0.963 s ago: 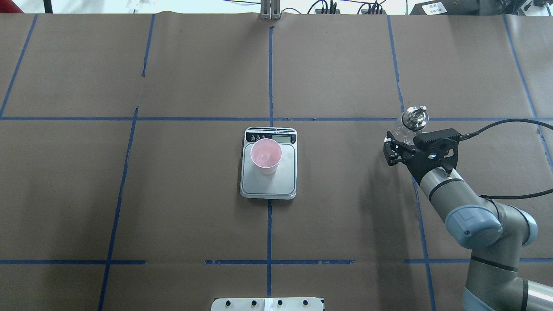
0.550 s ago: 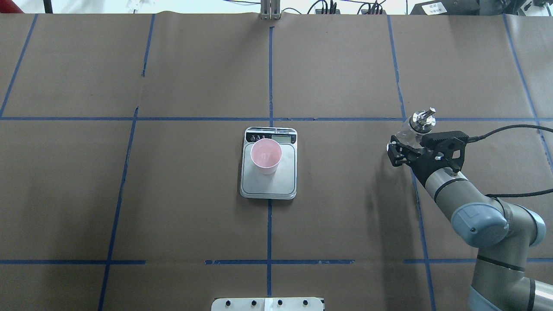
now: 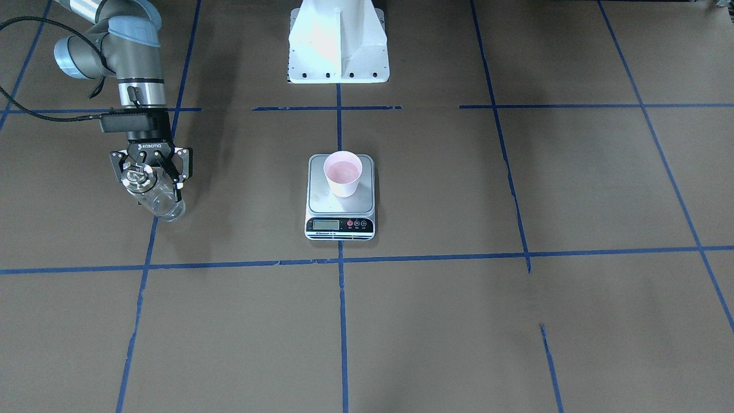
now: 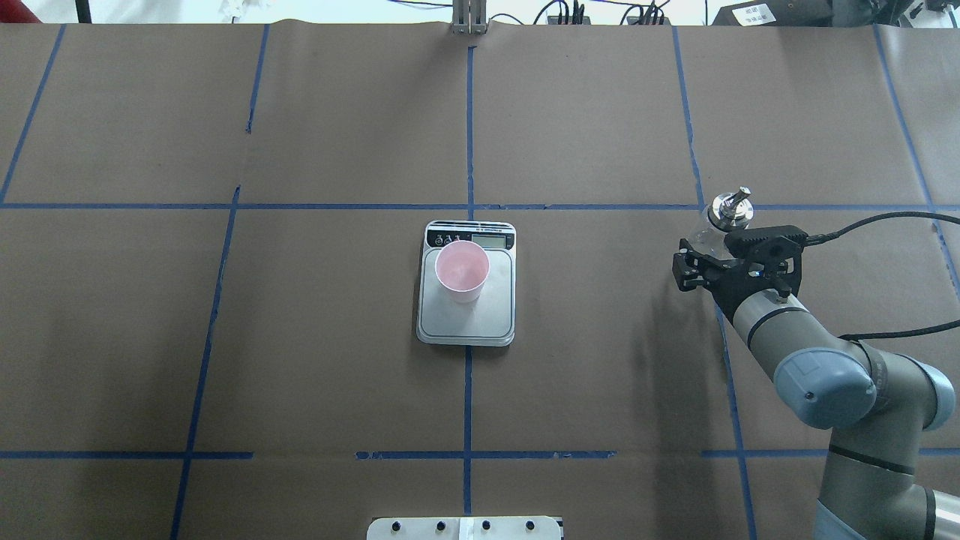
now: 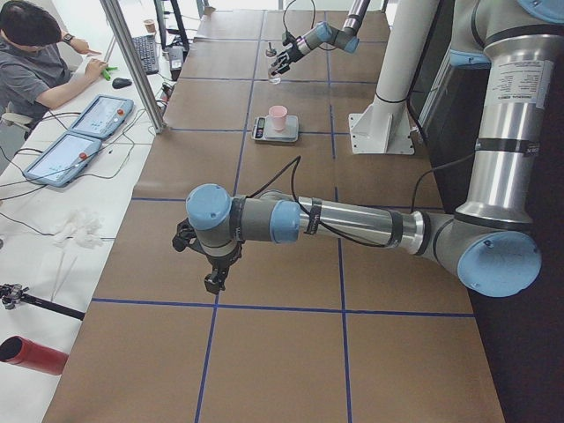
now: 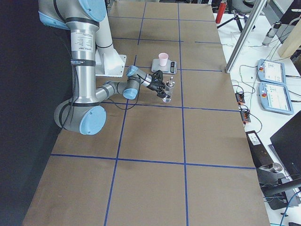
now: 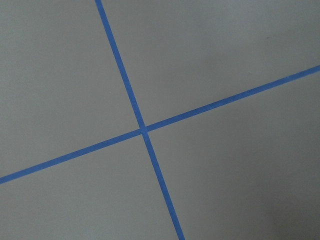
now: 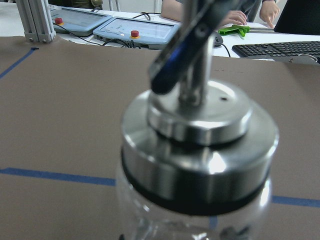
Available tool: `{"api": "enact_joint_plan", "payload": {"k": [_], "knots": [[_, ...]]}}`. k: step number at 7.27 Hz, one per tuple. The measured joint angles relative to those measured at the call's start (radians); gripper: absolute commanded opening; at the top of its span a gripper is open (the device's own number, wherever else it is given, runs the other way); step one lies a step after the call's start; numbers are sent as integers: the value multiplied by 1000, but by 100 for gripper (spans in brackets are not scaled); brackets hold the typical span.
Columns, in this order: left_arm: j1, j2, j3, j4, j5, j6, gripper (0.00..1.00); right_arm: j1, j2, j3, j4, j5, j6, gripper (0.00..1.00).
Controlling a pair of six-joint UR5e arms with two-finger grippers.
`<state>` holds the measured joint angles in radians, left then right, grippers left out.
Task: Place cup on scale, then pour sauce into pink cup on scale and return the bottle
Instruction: 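Lower the dispenser to the table with the right gripper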
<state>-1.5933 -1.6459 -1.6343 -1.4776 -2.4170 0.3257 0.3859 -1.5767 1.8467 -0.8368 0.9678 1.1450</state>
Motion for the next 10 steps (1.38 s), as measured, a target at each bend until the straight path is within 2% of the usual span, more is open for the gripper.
{"api": "enact_joint_plan", "payload": {"k": [3, 7, 10], "knots": [[1, 0, 1, -1, 0, -1, 100, -2, 3, -5, -4, 0, 17, 5], [1, 0, -2, 0, 1, 1, 100, -2, 3, -14, -6, -1, 49, 25], [1, 0, -2, 0, 1, 1, 100, -2, 1, -19, -7, -3, 57, 35]]}}
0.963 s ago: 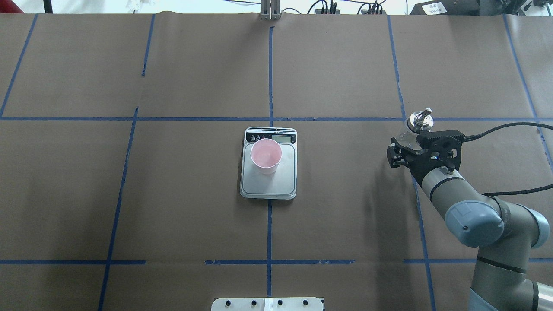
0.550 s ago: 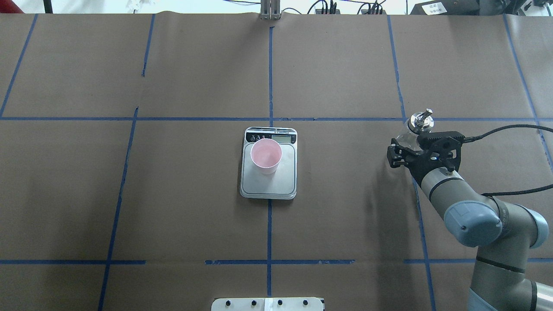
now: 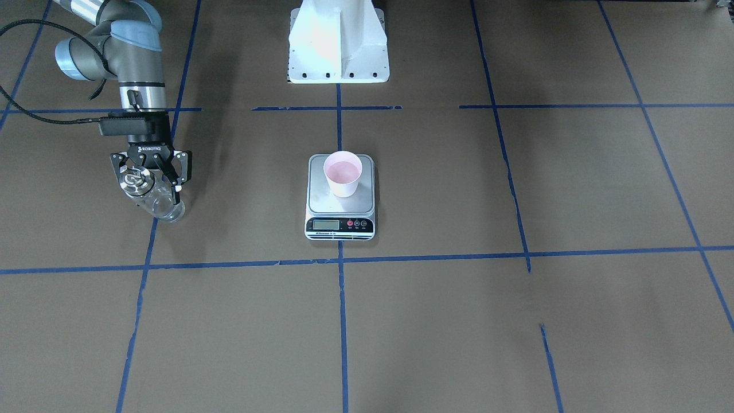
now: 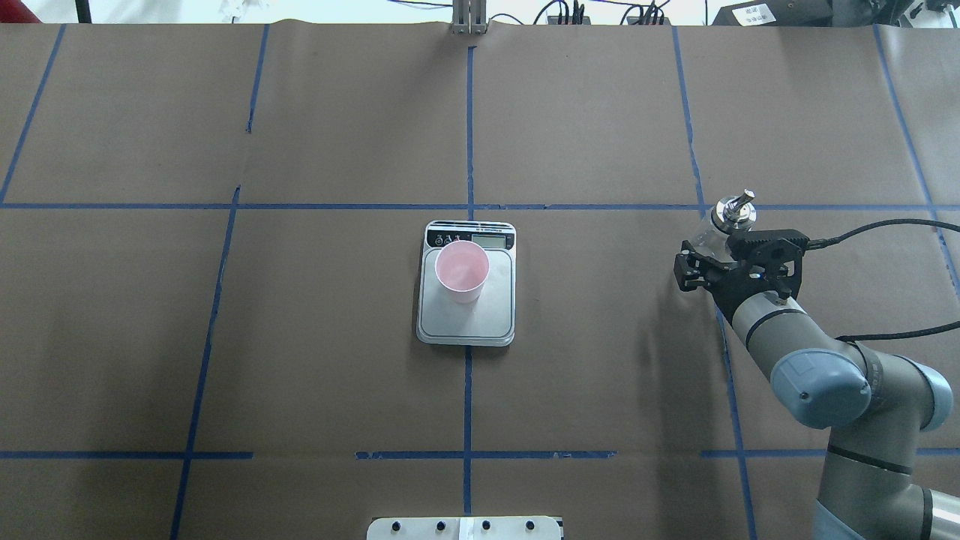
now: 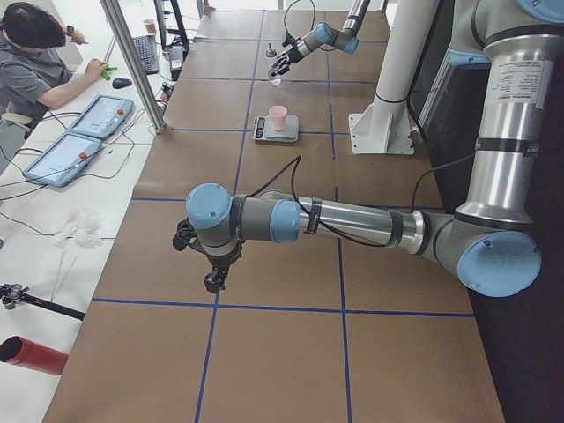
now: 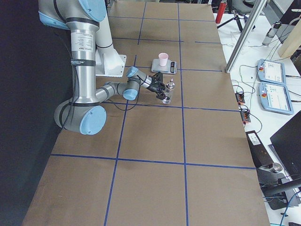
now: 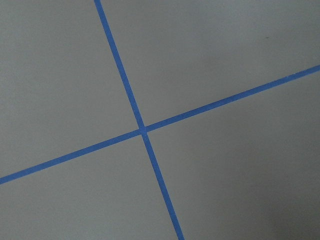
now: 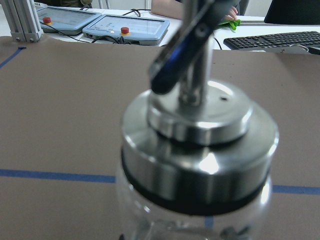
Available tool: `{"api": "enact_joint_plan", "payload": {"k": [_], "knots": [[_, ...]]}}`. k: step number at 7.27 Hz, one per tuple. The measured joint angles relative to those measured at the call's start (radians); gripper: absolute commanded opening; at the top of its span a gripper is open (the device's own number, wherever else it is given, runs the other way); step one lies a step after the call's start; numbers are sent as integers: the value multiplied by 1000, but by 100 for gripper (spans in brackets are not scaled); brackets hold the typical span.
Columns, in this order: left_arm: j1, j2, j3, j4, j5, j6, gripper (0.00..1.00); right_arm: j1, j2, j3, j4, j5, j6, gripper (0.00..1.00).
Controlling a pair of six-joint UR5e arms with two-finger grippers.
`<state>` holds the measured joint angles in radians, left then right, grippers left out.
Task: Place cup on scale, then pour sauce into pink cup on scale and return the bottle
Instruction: 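Lower the dispenser to the table with the right gripper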
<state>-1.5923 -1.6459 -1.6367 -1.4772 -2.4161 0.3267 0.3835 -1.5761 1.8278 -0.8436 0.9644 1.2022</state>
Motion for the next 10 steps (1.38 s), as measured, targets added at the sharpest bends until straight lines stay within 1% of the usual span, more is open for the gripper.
{"api": "enact_joint_plan", "payload": {"k": [1, 3, 5, 6, 7, 10], "knots": [[0, 0, 0, 0, 0, 0, 100, 0, 0, -4, 0, -1, 0, 42], [0, 0, 0, 0, 0, 0, 100, -2, 1, -18, 0, -3, 0, 45], [0, 0, 0, 0, 0, 0, 100, -2, 2, -22, 0, -4, 0, 62], [0, 0, 0, 0, 0, 0, 100, -2, 1, -23, -1, -4, 0, 62], [0, 0, 0, 0, 0, 0, 100, -2, 1, -23, -1, -4, 0, 100], [0, 0, 0, 0, 0, 0, 100, -2, 1, -23, -1, -6, 0, 100]]}}
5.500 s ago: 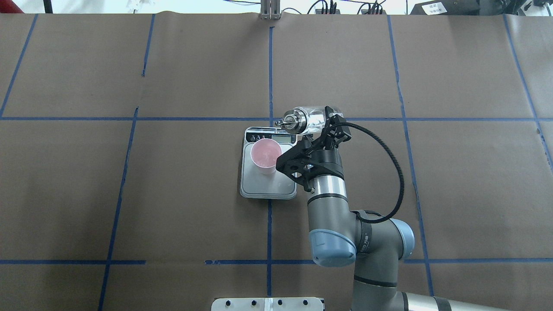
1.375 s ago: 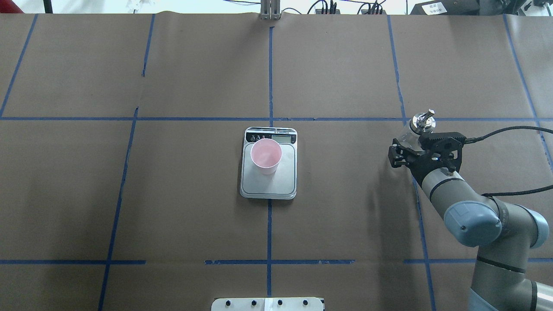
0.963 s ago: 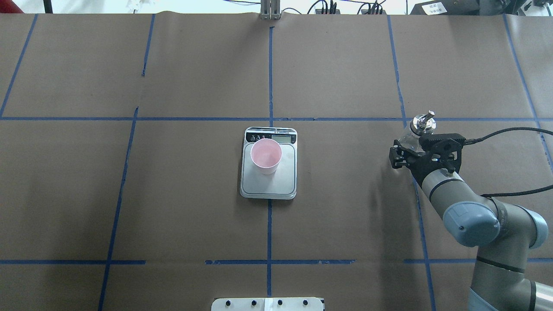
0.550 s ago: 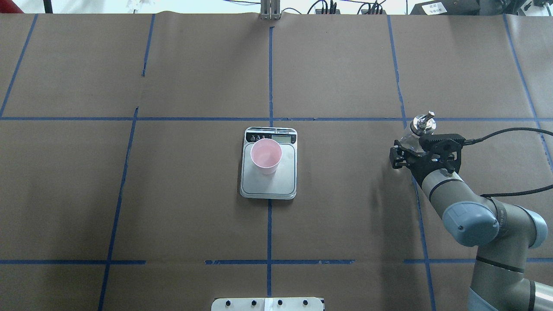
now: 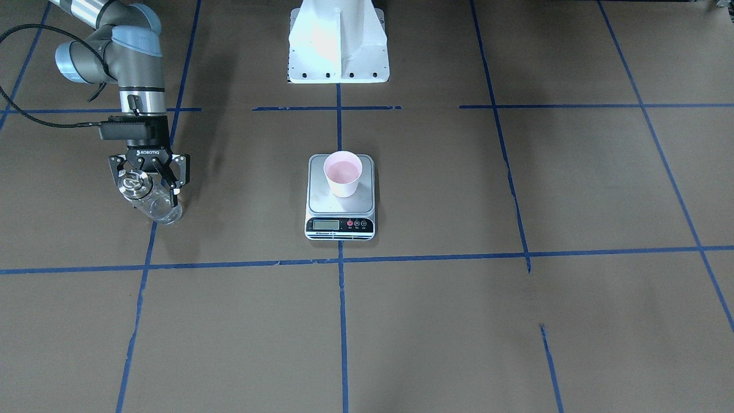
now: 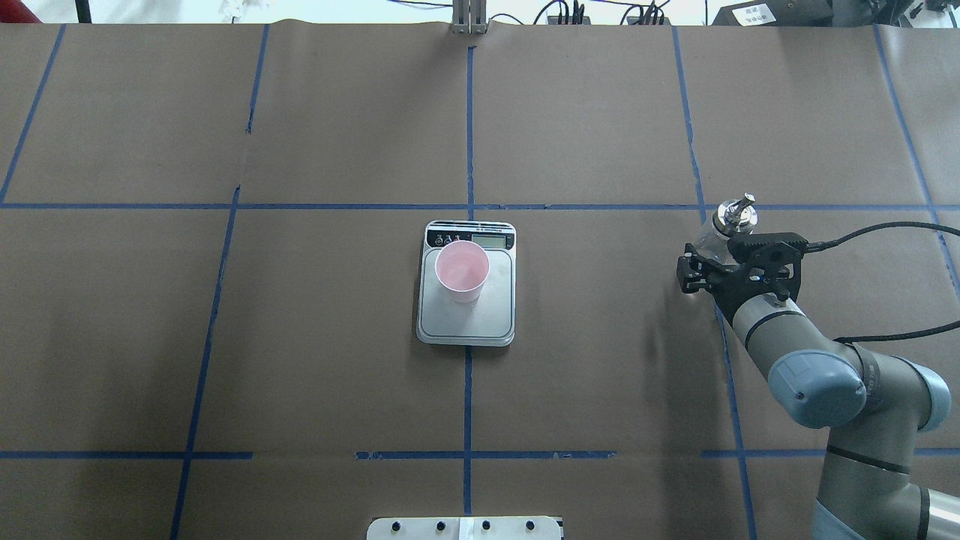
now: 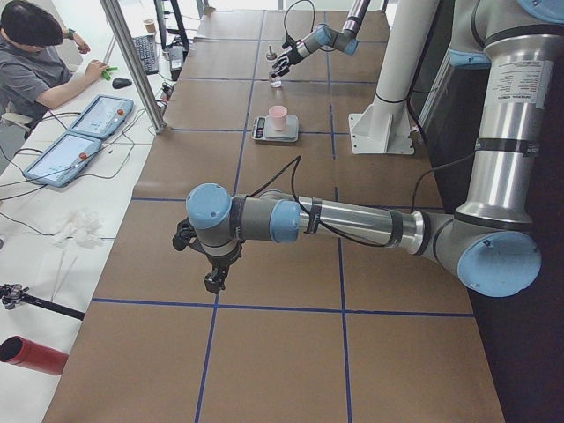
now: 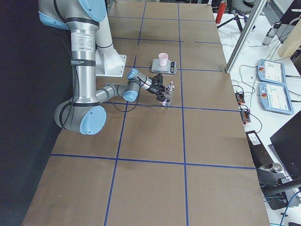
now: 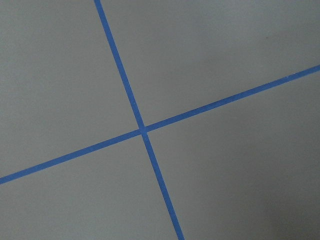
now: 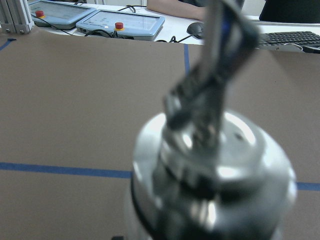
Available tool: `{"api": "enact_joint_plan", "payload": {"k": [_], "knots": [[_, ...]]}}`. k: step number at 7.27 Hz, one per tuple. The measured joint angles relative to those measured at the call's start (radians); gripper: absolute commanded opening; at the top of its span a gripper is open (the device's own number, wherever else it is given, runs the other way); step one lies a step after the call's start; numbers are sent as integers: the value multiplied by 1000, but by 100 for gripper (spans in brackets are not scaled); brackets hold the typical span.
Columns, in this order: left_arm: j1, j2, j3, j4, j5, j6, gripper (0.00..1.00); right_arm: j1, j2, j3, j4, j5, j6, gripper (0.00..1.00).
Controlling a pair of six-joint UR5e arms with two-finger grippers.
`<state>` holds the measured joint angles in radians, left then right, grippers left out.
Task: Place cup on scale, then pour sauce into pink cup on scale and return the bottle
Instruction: 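Lower the dispenser to the table with the right gripper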
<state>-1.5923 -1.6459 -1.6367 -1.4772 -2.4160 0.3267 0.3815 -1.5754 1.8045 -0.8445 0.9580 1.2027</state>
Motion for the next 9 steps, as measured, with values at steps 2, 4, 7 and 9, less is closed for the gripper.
{"api": "enact_joint_plan", "payload": {"k": [2, 4, 7, 9], "knots": [[0, 0, 0, 0, 0, 0, 100, 0, 0, 0, 0, -1, 0, 100], [0, 0, 0, 0, 0, 0, 100, 0, 0, 0, 0, -5, 0, 100], [0, 0, 0, -1, -1, -1, 100, -14, -3, 6, 2, -27, 0, 100], [0, 0, 0, -1, 0, 0, 100, -34, -18, 11, 8, -39, 0, 100]]}}
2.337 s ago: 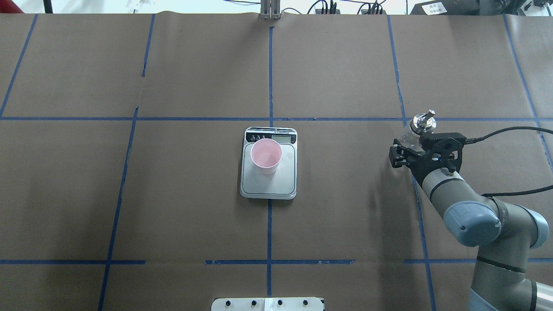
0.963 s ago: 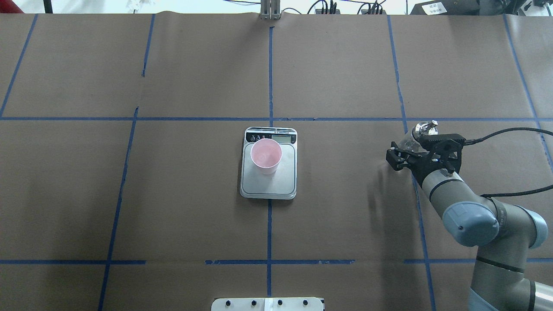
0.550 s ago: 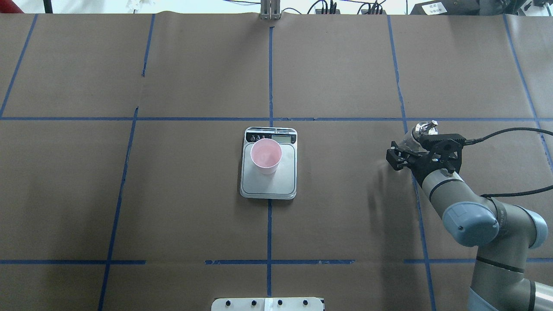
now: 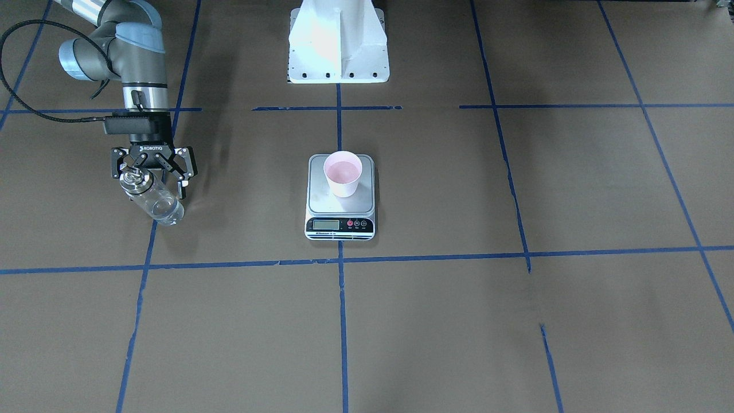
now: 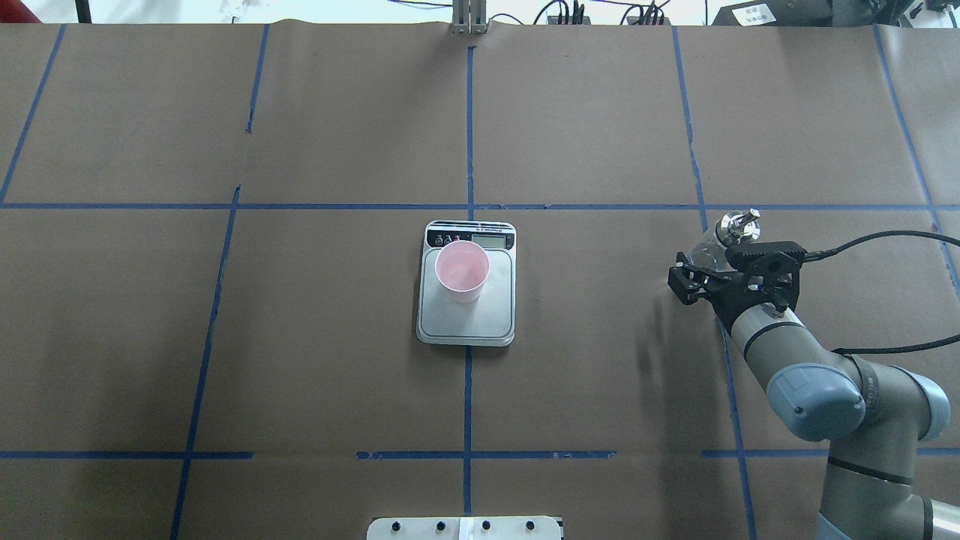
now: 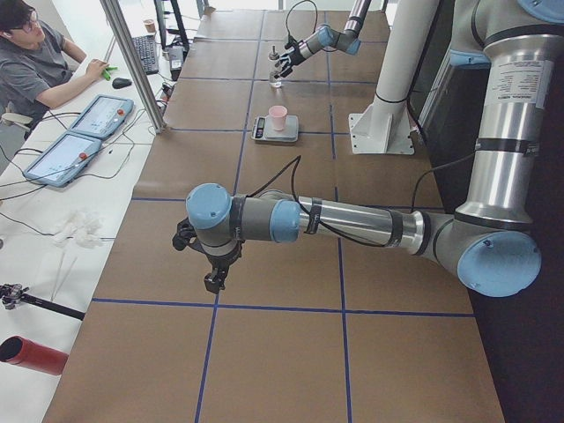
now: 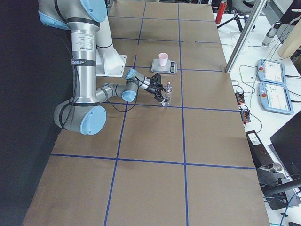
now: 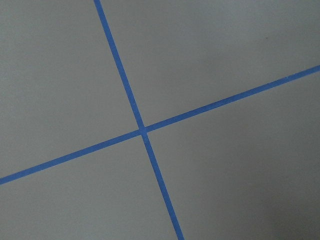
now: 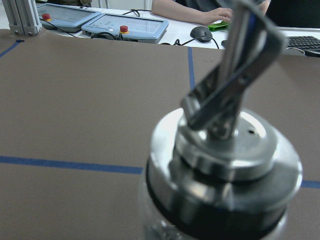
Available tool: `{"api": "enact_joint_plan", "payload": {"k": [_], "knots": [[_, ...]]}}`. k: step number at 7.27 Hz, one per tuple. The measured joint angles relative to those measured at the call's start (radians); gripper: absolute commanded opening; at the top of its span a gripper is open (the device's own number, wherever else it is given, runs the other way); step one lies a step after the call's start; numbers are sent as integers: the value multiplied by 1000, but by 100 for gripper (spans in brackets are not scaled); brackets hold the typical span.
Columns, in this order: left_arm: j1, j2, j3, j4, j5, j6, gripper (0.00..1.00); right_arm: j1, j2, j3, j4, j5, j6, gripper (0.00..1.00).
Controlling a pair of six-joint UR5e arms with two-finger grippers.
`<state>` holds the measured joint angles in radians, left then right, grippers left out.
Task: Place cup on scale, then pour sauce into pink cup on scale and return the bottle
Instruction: 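Lower the dispenser to the table with the right gripper, then open the right gripper and withdraw it from the dispenser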
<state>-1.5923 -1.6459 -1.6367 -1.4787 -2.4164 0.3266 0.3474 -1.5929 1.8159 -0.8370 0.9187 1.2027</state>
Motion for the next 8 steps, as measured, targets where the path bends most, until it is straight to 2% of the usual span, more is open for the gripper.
{"api": "enact_joint_plan", "payload": {"k": [4, 8], "knots": [[0, 0, 1, 1, 0, 1, 100, -66, -68, 50, 6, -39, 16, 100], [0, 0, -1, 2, 0, 2, 100, -122, -187, 115, 7, -68, 36, 100]]}}
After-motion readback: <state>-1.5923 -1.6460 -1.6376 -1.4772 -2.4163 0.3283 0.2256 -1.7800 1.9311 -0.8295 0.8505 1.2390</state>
